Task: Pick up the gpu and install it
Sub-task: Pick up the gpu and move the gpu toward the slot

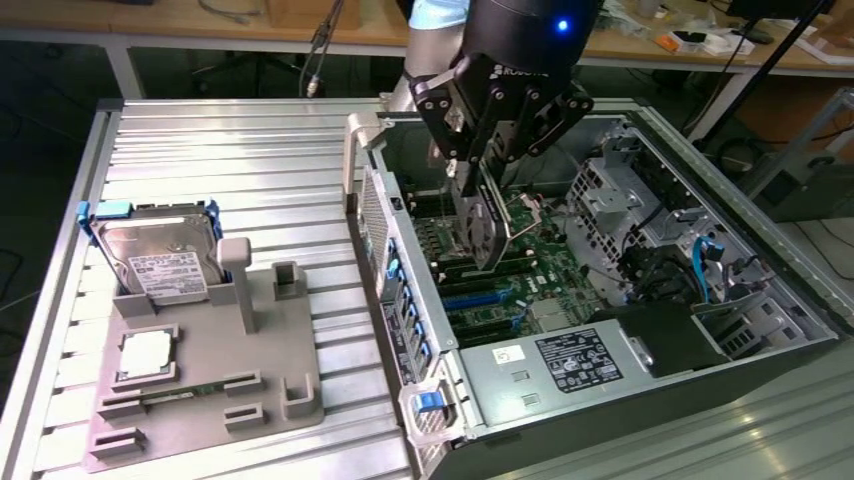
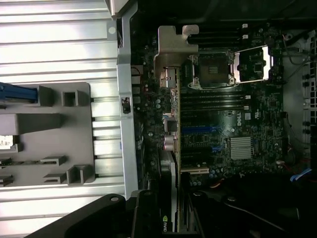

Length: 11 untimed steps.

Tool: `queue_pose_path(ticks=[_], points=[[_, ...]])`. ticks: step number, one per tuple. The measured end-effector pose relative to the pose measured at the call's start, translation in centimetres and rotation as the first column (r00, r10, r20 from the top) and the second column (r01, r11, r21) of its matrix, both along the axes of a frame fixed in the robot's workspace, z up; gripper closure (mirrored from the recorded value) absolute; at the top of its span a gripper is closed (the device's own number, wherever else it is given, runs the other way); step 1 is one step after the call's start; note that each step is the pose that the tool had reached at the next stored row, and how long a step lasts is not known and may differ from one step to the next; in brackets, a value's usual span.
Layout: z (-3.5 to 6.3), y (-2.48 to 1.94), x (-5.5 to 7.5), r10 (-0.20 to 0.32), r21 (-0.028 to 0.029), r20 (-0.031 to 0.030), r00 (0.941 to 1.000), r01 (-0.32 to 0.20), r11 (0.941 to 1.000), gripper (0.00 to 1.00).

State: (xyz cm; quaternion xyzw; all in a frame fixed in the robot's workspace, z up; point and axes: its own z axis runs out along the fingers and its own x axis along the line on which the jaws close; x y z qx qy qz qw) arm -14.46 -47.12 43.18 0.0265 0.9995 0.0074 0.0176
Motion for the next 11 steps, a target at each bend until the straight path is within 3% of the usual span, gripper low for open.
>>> queue_pose_path(ticks=[11], points=[[0.0, 0.0, 1.7, 0.0, 0.0, 0.0, 1.0, 0.0, 1.0, 0.73]])
